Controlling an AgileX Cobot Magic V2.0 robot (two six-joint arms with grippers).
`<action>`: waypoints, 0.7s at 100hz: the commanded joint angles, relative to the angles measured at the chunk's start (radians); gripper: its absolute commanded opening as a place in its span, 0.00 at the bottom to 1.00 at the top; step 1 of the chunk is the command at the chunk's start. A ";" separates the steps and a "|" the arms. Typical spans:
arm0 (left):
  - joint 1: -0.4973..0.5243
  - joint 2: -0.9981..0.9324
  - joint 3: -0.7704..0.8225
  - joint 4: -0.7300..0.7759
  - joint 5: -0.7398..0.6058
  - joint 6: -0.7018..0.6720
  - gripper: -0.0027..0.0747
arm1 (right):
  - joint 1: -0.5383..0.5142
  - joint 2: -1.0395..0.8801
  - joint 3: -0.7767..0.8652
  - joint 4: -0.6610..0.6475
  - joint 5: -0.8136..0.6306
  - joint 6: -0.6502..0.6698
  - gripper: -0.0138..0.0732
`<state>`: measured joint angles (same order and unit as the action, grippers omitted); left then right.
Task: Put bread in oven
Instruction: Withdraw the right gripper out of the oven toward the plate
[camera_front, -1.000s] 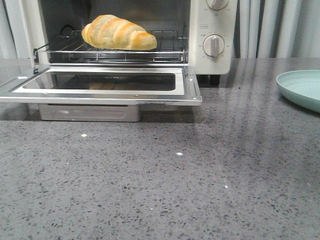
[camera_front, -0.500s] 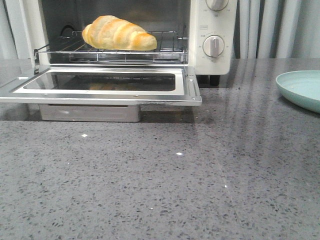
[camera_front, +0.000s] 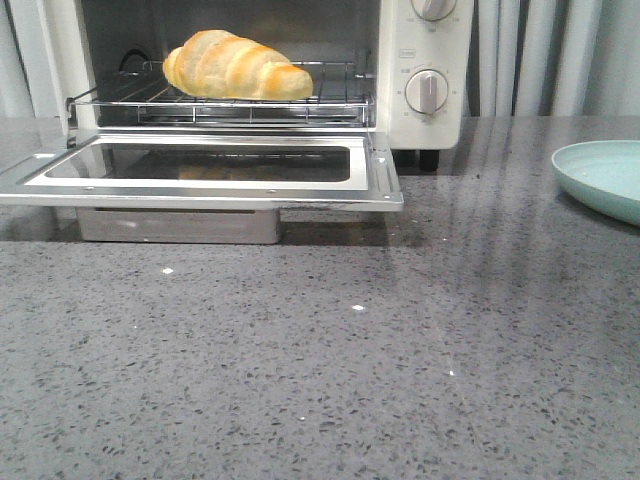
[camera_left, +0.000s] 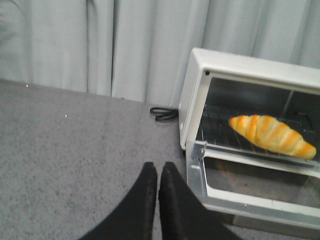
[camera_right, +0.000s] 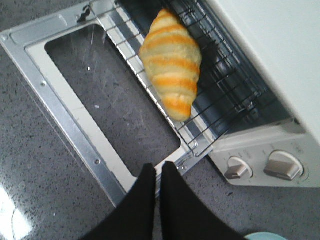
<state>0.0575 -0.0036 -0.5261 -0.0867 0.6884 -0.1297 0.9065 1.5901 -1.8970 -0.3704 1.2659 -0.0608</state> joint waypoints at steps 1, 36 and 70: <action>0.002 -0.025 0.020 -0.042 -0.092 -0.005 0.01 | -0.014 -0.078 0.041 -0.030 0.048 0.032 0.10; 0.002 -0.025 0.072 -0.075 -0.093 -0.005 0.01 | -0.075 -0.190 0.188 -0.056 0.048 0.074 0.10; 0.002 -0.025 0.072 -0.075 -0.093 -0.005 0.01 | -0.124 -0.244 0.208 -0.073 0.048 0.077 0.10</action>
<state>0.0575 -0.0036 -0.4309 -0.1459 0.6751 -0.1297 0.7935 1.3911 -1.6728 -0.3917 1.2659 0.0095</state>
